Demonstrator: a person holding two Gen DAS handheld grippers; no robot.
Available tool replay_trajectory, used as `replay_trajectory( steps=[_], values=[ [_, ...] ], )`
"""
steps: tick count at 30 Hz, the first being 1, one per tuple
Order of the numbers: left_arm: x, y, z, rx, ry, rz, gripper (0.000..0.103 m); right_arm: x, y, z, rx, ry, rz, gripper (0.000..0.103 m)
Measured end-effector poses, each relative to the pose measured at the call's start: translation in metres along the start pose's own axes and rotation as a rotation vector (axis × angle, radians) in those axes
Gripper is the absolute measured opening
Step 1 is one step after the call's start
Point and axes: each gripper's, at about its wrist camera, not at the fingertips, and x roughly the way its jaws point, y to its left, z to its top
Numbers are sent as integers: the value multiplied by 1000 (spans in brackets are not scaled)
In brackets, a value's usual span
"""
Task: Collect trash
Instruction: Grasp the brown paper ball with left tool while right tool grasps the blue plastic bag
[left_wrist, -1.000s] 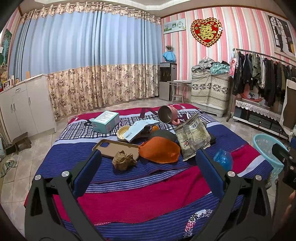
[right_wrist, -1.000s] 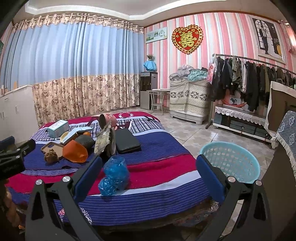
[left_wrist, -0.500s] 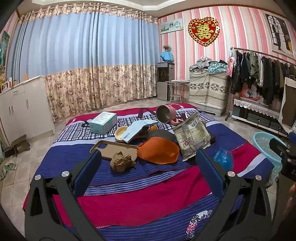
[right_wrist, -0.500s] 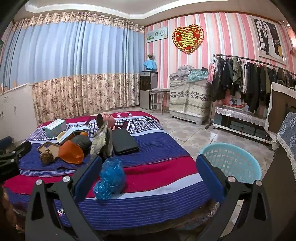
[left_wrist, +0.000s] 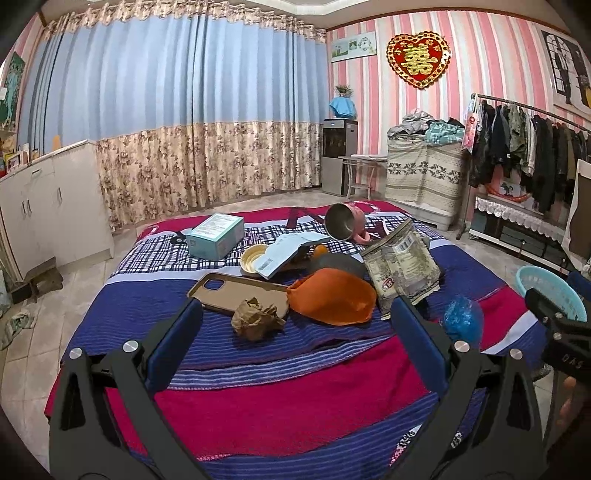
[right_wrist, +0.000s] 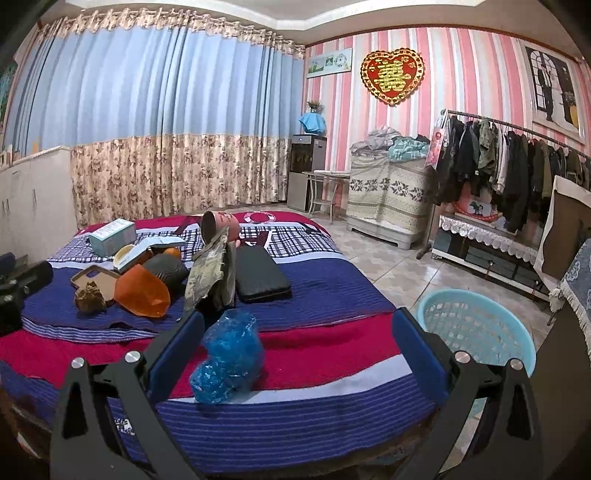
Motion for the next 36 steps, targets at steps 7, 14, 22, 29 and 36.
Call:
replay_trajectory(
  steps=[7, 14, 22, 29, 36],
  values=[
    [14, 4, -5, 0, 29, 1, 98, 23, 3, -8, 15, 35, 49, 99],
    [32, 11, -14, -7, 60, 25, 98, 43, 8, -20, -25, 113, 43, 99],
    [55, 26, -22, -30, 107, 28, 98, 67, 24, -25, -99, 146, 84, 99],
    [70, 37, -23, -27, 126, 45, 98, 84, 34, -35, -115, 200, 153, 67],
    [100, 51, -20, -24, 169, 111, 98, 85, 26, -37, -84, 199, 231, 32]
  ],
)
